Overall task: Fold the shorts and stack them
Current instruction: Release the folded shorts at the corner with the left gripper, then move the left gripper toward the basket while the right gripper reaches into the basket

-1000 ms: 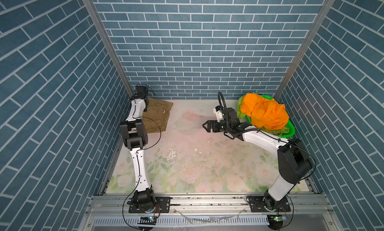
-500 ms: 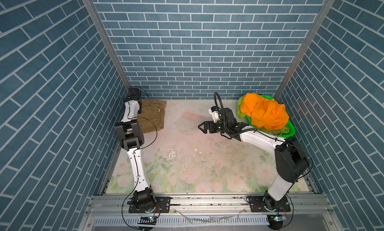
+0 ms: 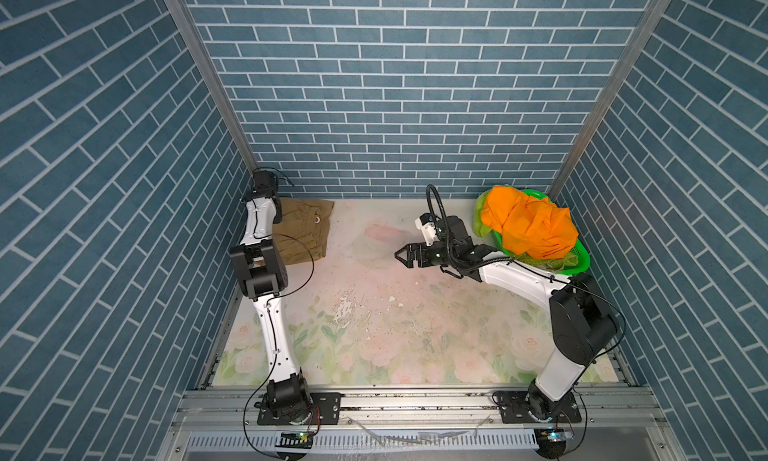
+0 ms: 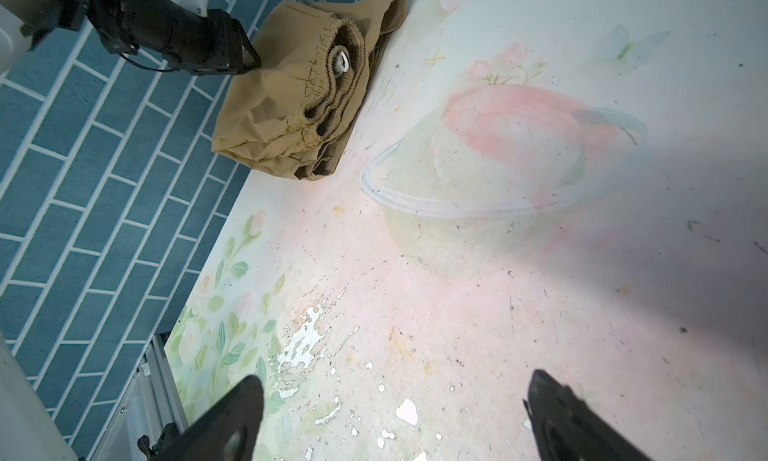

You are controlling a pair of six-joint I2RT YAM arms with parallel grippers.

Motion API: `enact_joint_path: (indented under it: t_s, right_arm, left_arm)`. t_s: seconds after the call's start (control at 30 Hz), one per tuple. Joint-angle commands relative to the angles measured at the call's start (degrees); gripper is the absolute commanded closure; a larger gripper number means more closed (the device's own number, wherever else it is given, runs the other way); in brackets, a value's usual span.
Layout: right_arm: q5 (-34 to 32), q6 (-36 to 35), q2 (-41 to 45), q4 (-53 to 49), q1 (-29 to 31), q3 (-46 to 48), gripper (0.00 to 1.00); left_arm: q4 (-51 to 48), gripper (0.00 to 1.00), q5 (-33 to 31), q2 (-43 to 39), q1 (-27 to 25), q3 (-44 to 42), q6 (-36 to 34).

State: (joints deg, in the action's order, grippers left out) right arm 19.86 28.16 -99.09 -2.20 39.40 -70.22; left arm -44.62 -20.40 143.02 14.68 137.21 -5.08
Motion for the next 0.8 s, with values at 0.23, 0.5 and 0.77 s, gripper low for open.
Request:
enact_joint_path:
  t_s: [0.23, 0.5, 0.77]
  right_arm:
    - [-15.68, -6.90, 10.24, -17.07, -8.37, -6.63, 0.01]
    - [-20.78, -4.25, 17.76, -23.59, -26.54, -2.63, 0.01]
    - [-20.43, -7.60, 12.39, -27.82, -32.16, -1.23, 0.01]
  left_arm:
    - [-2.32, 0.00, -1.75, -12.52, -10.83, -0.01, 2.09]
    - [13.57, 0.00, -14.71, -23.37, -34.92, -10.78, -6.44]
    - [23.17, 0.00, -22.58, -19.96, -56.01, -11.27, -16.78]
